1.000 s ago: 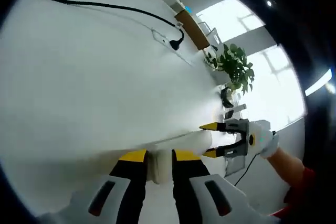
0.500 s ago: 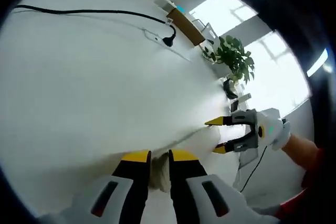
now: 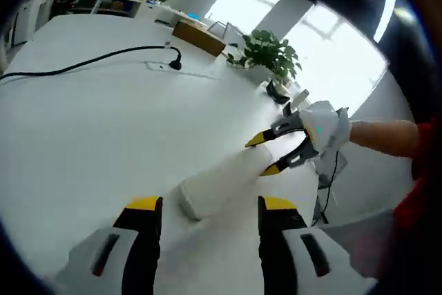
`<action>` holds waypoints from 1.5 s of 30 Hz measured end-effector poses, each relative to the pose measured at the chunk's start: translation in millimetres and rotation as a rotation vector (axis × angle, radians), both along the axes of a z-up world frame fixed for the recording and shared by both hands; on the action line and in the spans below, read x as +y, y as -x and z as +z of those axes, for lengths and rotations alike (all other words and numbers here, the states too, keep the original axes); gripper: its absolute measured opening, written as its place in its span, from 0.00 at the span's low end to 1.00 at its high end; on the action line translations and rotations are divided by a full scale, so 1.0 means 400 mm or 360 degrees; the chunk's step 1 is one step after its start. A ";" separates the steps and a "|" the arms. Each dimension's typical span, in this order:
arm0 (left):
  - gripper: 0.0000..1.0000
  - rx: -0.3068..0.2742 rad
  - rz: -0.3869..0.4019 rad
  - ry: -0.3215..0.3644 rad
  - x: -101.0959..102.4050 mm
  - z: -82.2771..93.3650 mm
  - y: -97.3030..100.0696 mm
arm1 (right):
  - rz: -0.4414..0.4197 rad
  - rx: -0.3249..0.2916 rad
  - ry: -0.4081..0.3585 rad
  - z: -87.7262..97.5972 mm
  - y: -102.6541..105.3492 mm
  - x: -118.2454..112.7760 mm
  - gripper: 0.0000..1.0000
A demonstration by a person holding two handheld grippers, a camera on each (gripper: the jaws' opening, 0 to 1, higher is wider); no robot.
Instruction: Arrange the utensils inside the cutlery case until each visible utensil rests in its matching compartment.
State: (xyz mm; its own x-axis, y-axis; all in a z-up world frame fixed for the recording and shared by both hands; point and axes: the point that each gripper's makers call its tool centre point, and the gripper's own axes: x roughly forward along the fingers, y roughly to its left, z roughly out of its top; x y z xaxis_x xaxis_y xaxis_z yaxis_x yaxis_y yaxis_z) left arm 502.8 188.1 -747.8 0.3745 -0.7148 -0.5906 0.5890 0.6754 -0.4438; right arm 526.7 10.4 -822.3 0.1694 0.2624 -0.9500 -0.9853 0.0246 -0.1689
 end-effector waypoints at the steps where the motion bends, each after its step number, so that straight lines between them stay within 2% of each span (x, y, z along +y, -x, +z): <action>1: 0.77 -0.0031 -0.0014 -0.0004 0.000 0.011 0.018 | 0.0003 -0.0001 0.0015 -0.001 0.010 -0.001 0.36; 2: 0.80 -0.0057 -0.0060 -0.0063 0.007 0.018 0.048 | 0.0006 0.0000 0.0023 -0.001 0.016 -0.001 0.36; 4: 0.78 -0.0146 -0.0054 -0.0107 0.017 0.047 0.082 | 0.0011 0.0006 0.0036 -0.003 0.035 -0.004 0.36; 5: 0.78 -0.0150 -0.0089 -0.0162 0.024 0.053 0.106 | 0.0025 0.0001 0.0047 -0.003 0.039 -0.005 0.37; 6: 0.78 -0.0202 -0.0110 -0.0210 0.030 0.067 0.127 | 0.0030 -0.0011 0.0057 -0.003 0.039 -0.004 0.37; 7: 0.78 -0.0243 -0.0110 -0.0209 0.032 0.085 0.143 | 0.0018 -0.0012 0.0062 -0.003 0.040 -0.004 0.37; 9: 0.79 -0.0221 -0.0106 -0.0229 0.039 0.104 0.181 | -0.0003 -0.0002 0.0082 -0.002 0.039 -0.006 0.37; 11: 0.82 -0.0320 -0.0080 -0.0236 0.052 0.143 0.203 | -0.0023 -0.0017 0.0085 0.000 0.037 -0.009 0.38; 12: 0.83 -0.0326 -0.0027 -0.0247 0.064 0.159 0.216 | -0.0038 -0.0050 0.0085 0.002 0.032 -0.013 0.40; 16: 0.86 -0.0367 0.0017 -0.0172 0.071 0.208 0.258 | -0.0141 -0.0125 0.0018 0.025 0.040 -0.033 0.59; 18: 0.81 -0.0435 0.0068 -0.0112 0.075 0.235 0.268 | -0.0269 -0.0132 -0.0107 0.053 0.045 -0.031 0.58; 20: 0.85 -0.0384 0.0108 -0.0057 0.077 0.241 0.290 | -0.0467 -0.0168 -0.0280 0.097 0.043 -0.028 0.61; 22: 0.89 -0.0389 0.0155 -0.0045 0.089 0.246 0.302 | -0.0681 -0.0167 -0.0460 0.142 0.052 -0.031 0.64; 24: 0.90 -0.0429 0.0210 -0.0051 0.103 0.256 0.308 | -0.0838 -0.0192 -0.0615 0.185 0.064 -0.042 0.62; 26: 0.90 -0.0452 0.0307 -0.0041 0.122 0.271 0.317 | -0.0934 -0.0233 -0.0756 0.236 0.094 -0.053 0.57; 28: 0.90 -0.0460 0.0320 -0.0044 0.135 0.280 0.342 | -0.0964 -0.0308 -0.0872 0.283 0.128 -0.063 0.56; 30: 0.90 -0.0501 0.0358 -0.0074 0.154 0.293 0.362 | -0.0989 -0.0355 -0.0932 0.317 0.164 -0.074 0.59; 33: 0.91 -0.0557 0.0392 -0.0070 0.168 0.320 0.391 | -0.1037 -0.0387 -0.1000 0.370 0.238 -0.092 0.57; 36: 0.86 -0.0612 0.0381 -0.0082 0.174 0.349 0.425 | -0.1091 -0.0440 -0.1086 0.422 0.288 -0.106 0.58; 40: 0.92 -0.0625 0.0394 -0.0081 0.177 0.379 0.452 | -0.1124 -0.0494 -0.1206 0.497 0.343 -0.121 0.61; 43: 0.93 -0.0687 0.0421 -0.0085 0.185 0.416 0.465 | -0.1149 -0.0528 -0.1275 0.553 0.385 -0.133 0.63; 45: 0.93 -0.0746 0.0468 -0.0093 0.200 0.445 0.470 | -0.1163 -0.0553 -0.1369 0.598 0.415 -0.133 0.63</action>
State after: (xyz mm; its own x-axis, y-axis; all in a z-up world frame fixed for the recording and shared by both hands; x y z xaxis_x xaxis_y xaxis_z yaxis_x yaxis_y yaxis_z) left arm 314.8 267.9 -569.6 0.7855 -0.5114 -0.3486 0.4973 0.8568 -0.1363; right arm 360.7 -42.7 -583.3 0.7594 0.5273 -0.3812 -0.5947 0.8002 -0.0779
